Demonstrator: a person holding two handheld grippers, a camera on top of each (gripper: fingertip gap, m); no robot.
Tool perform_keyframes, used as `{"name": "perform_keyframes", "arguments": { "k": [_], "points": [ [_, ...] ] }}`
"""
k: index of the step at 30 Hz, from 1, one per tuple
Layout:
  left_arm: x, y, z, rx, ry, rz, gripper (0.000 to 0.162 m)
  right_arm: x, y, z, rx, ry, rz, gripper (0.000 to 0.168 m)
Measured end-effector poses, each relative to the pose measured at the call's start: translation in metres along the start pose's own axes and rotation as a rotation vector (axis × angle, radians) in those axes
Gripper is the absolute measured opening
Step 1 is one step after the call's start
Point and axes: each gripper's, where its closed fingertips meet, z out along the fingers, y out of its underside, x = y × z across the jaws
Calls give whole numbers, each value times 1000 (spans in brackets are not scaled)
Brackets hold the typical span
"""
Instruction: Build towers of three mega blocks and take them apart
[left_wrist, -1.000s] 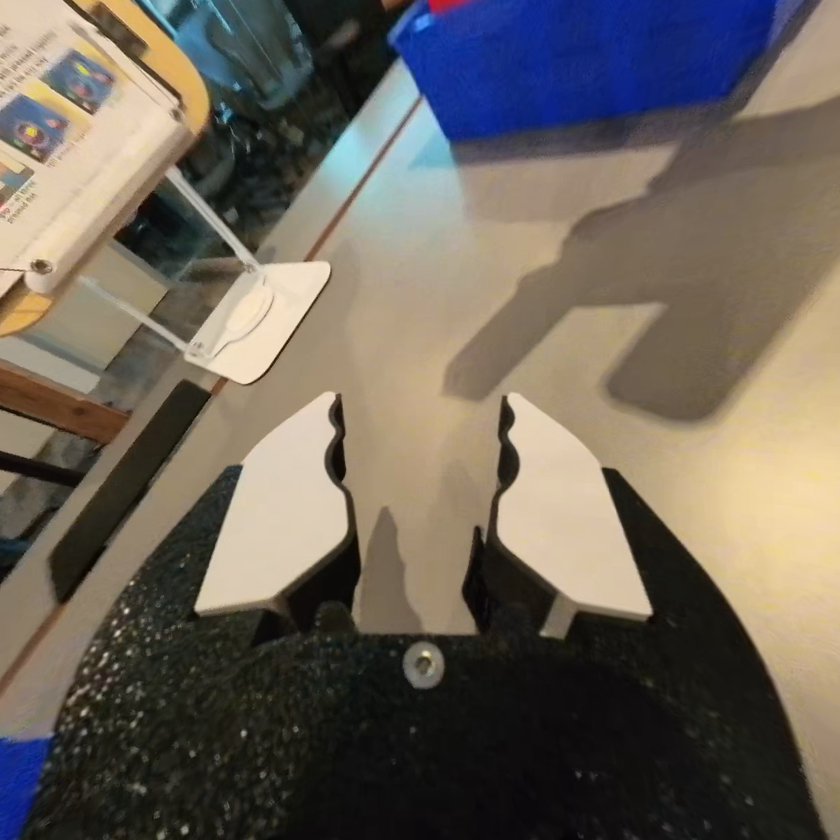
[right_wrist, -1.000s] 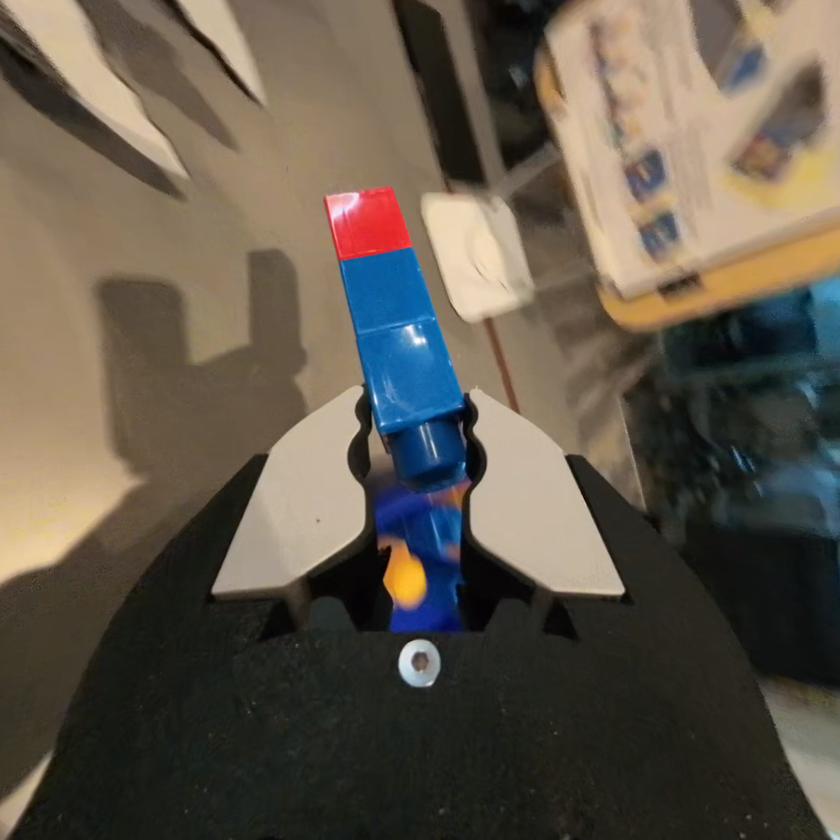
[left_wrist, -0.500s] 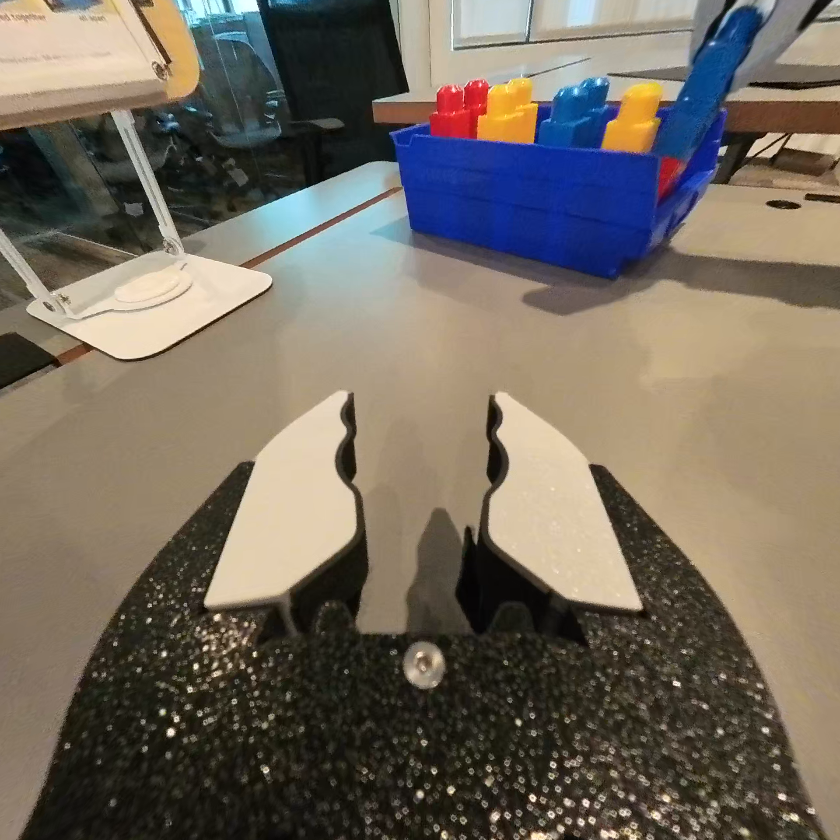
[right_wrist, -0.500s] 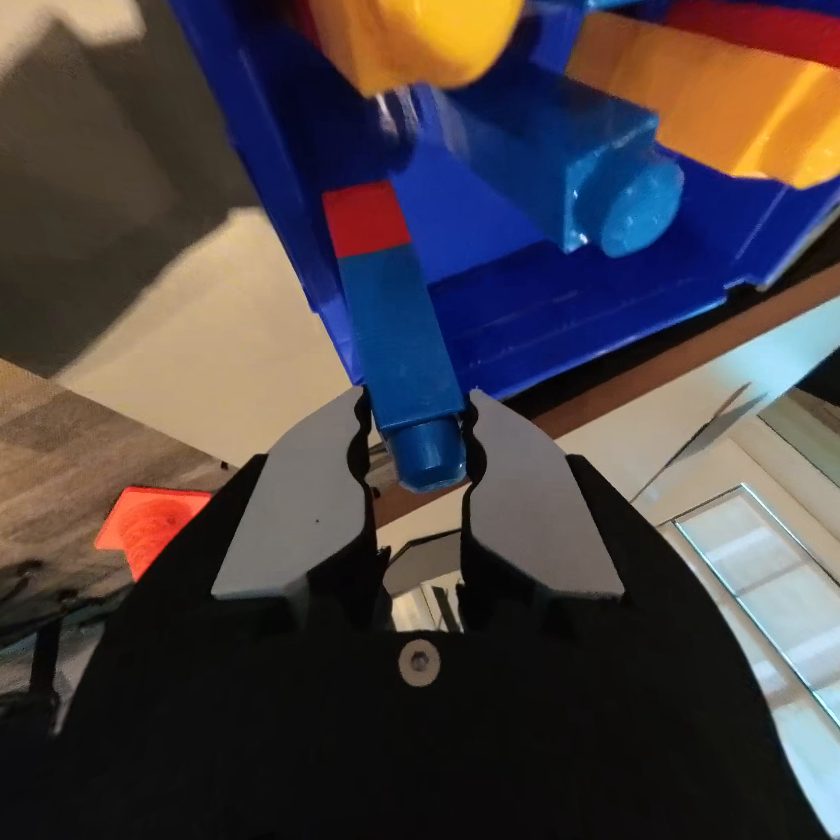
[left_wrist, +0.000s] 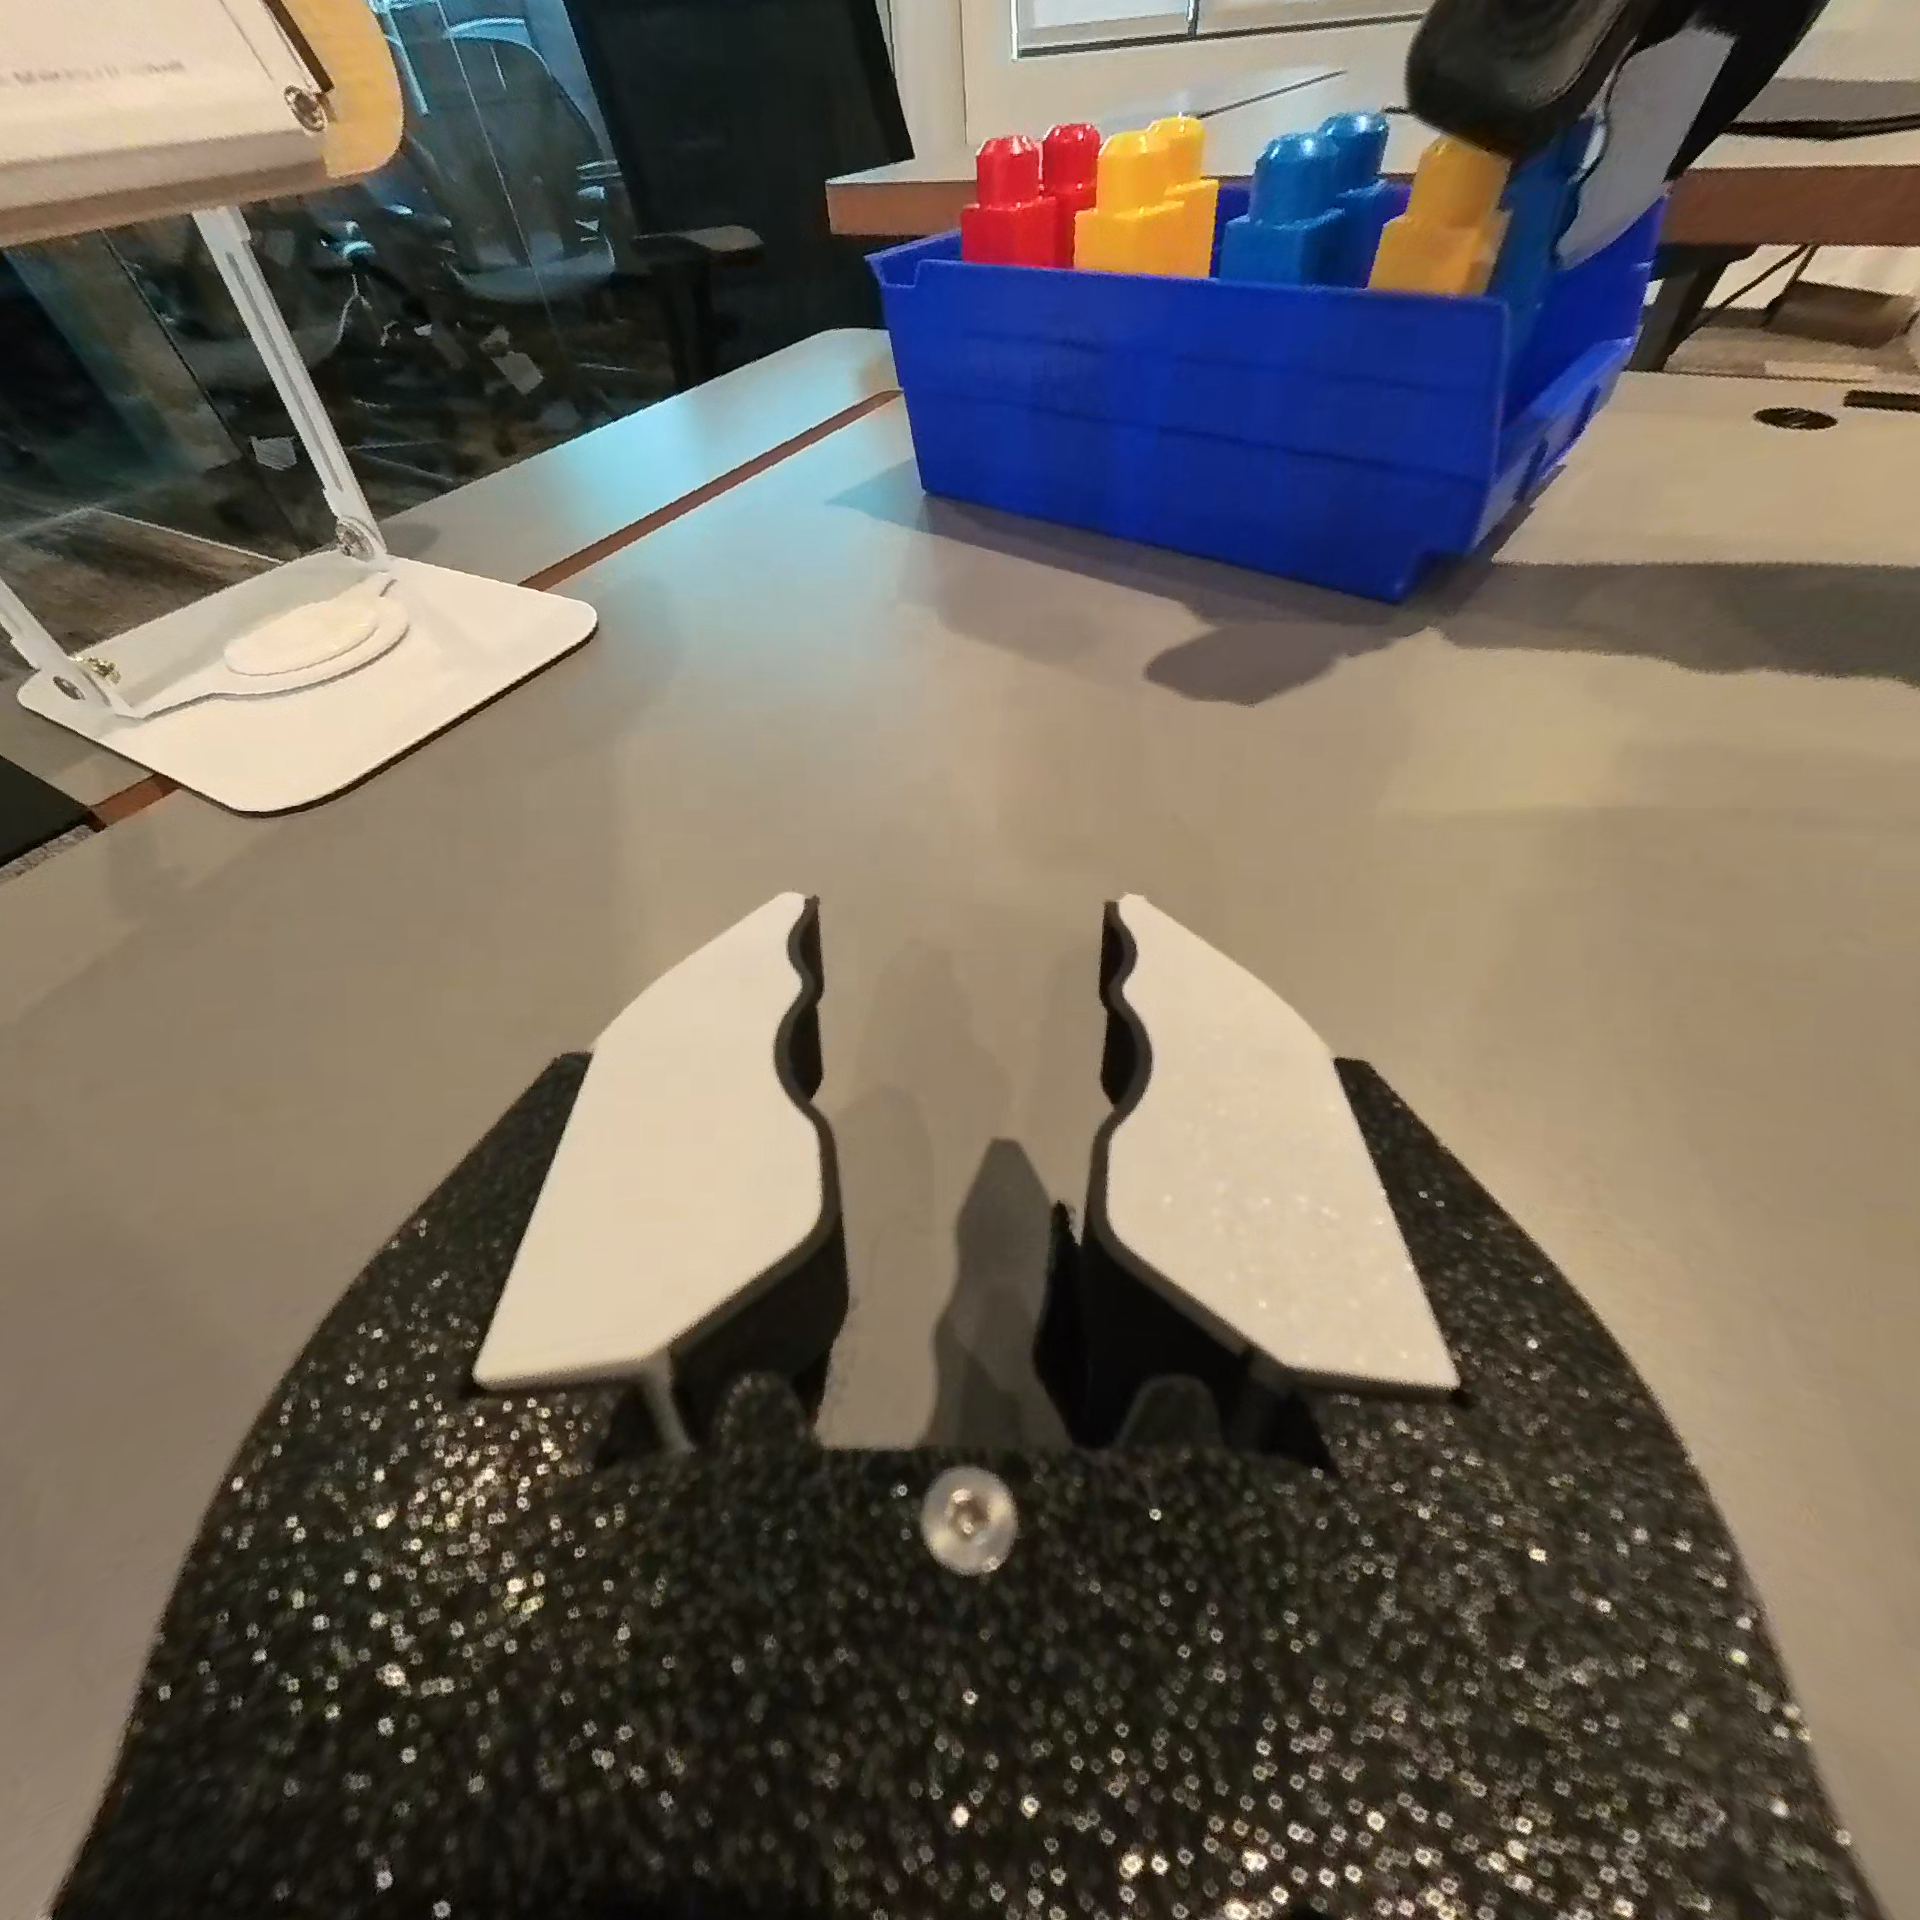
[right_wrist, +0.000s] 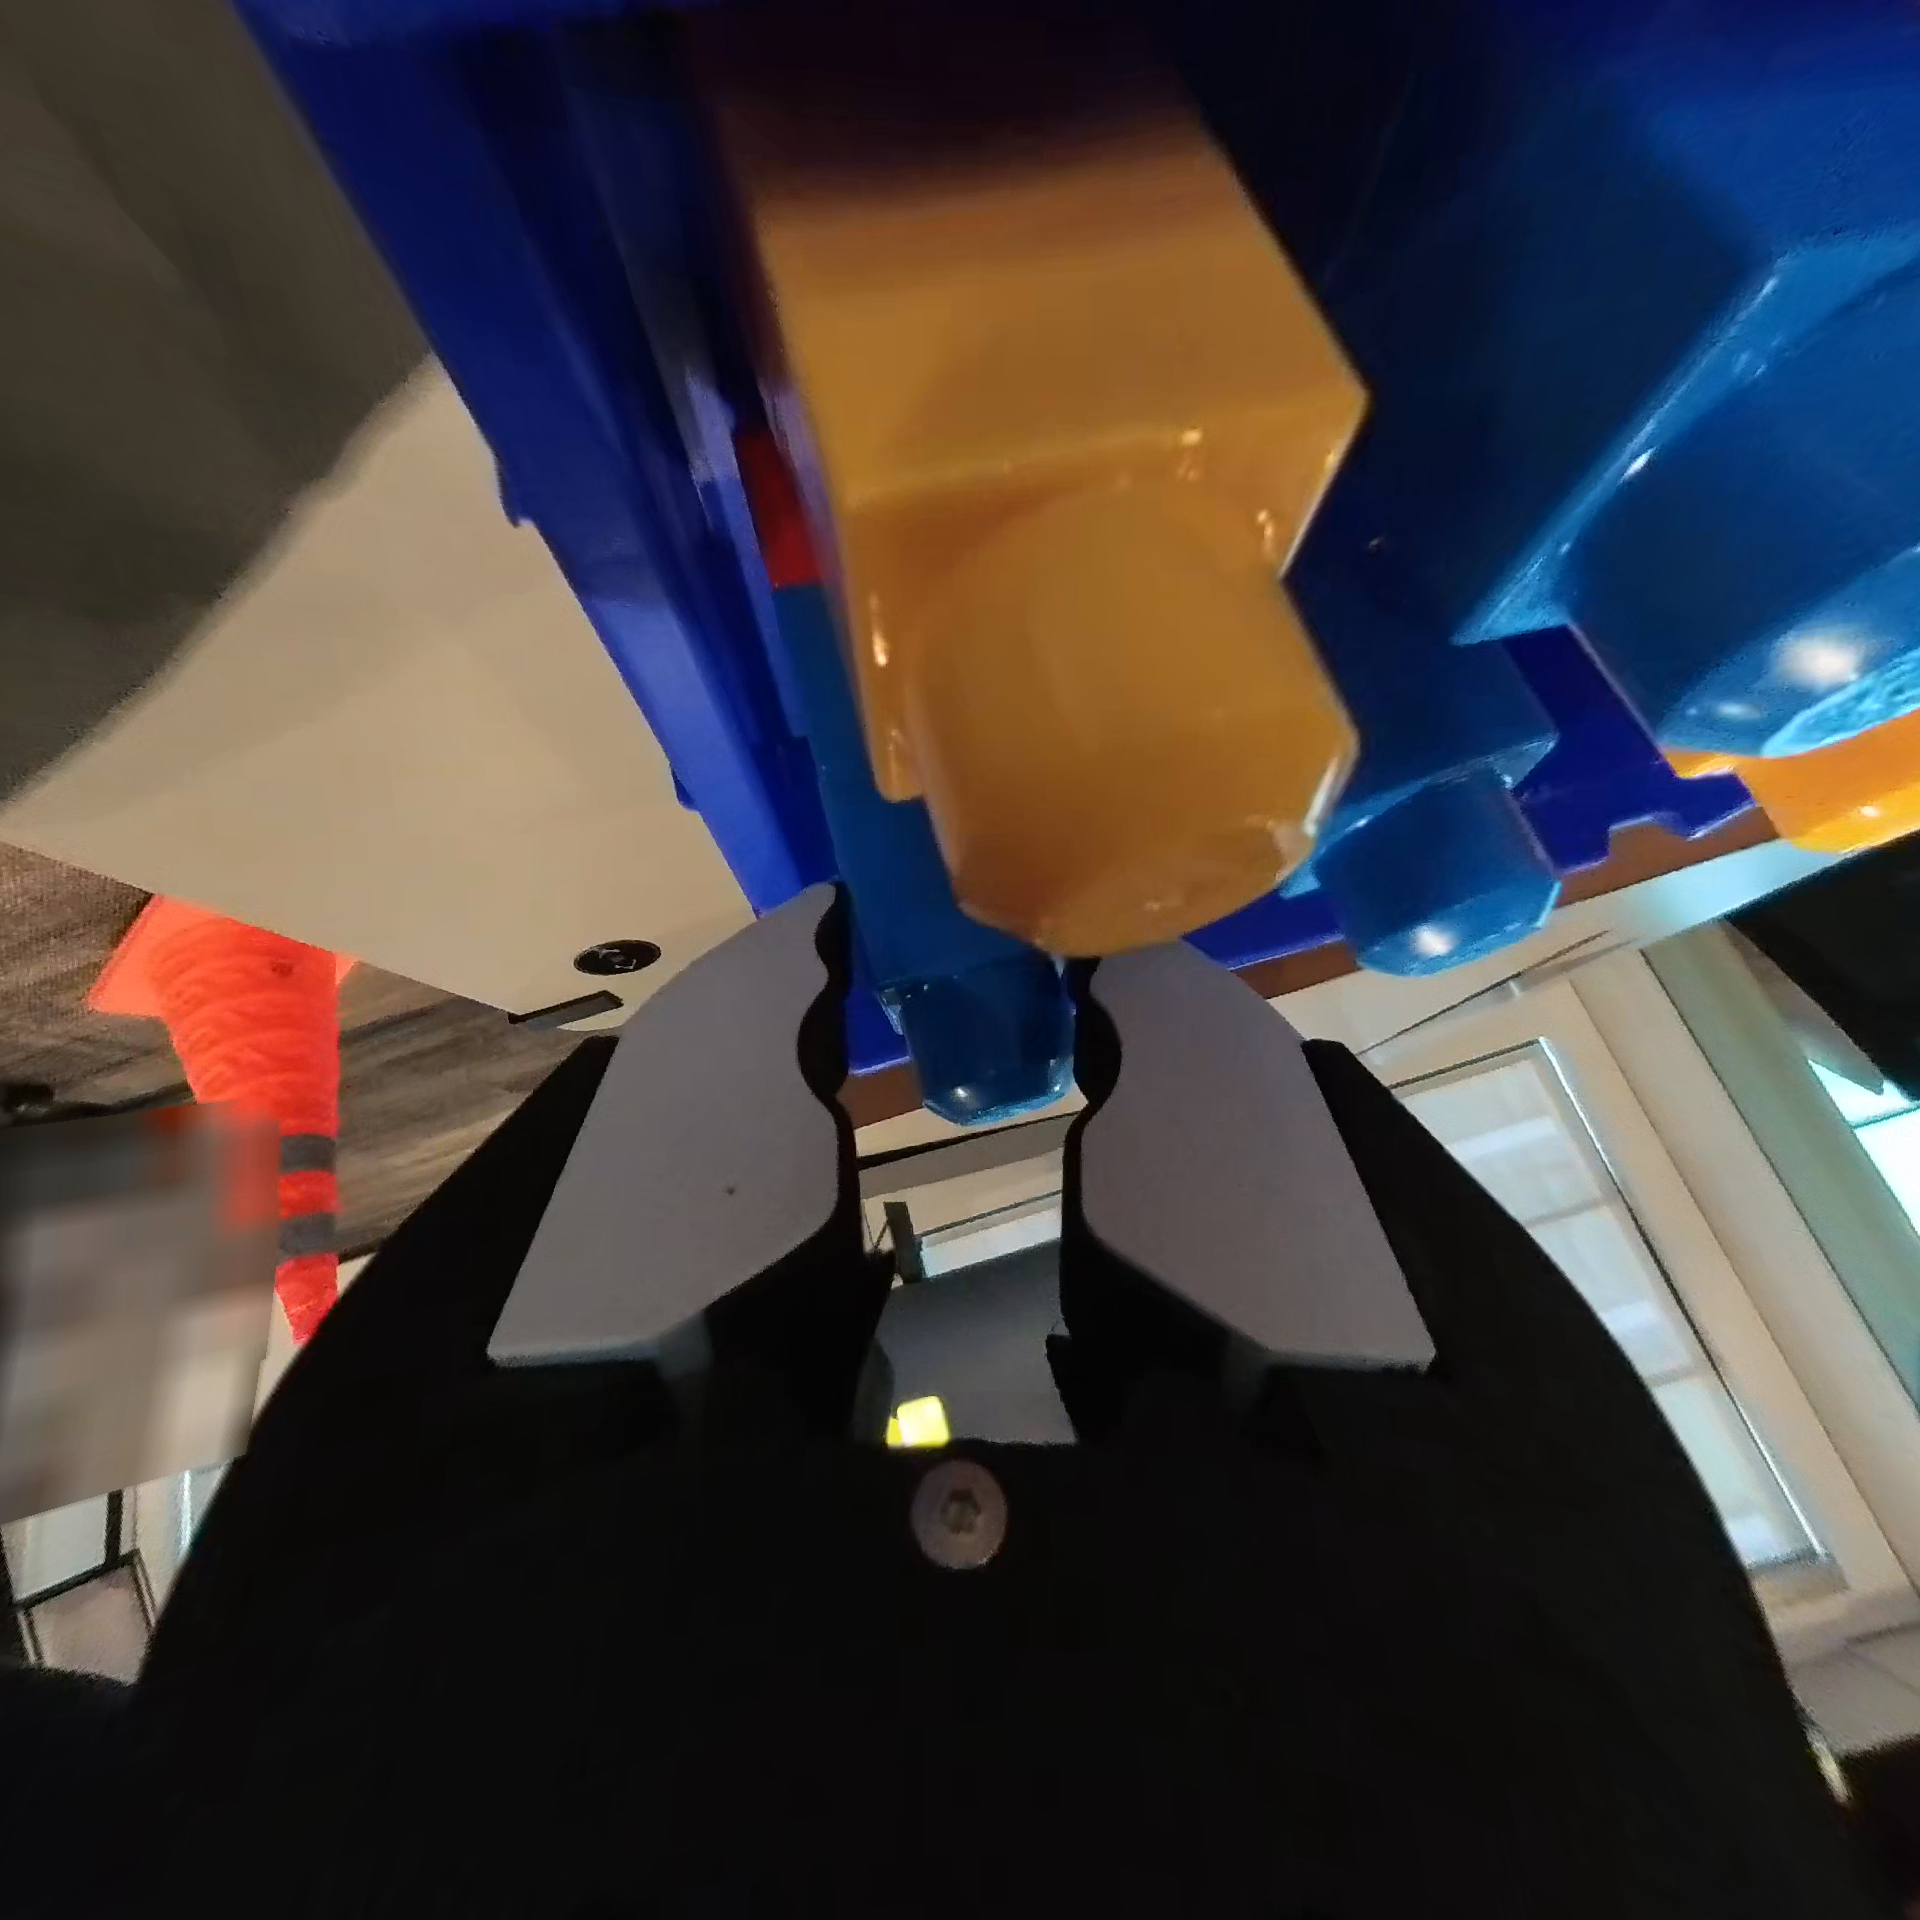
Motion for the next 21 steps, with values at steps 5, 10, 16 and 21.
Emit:
{"name": "perform_keyframes", "arguments": {
  "k": [5,10,16,21],
  "points": [
    [0,1,1,-7,0,-1,52,6,1,-6,3,17,23,43],
    [0,1,2,-7,-1,-3,53,6,5,-16,17,27,41,49],
    [-3,0,1,-2,-8,-16,55,-12,37,-57,42,16,341,57],
    [-13,0,-2,-9,-71,-20,49,-34,-24,-146,719,137,549,42]
  ]
}}
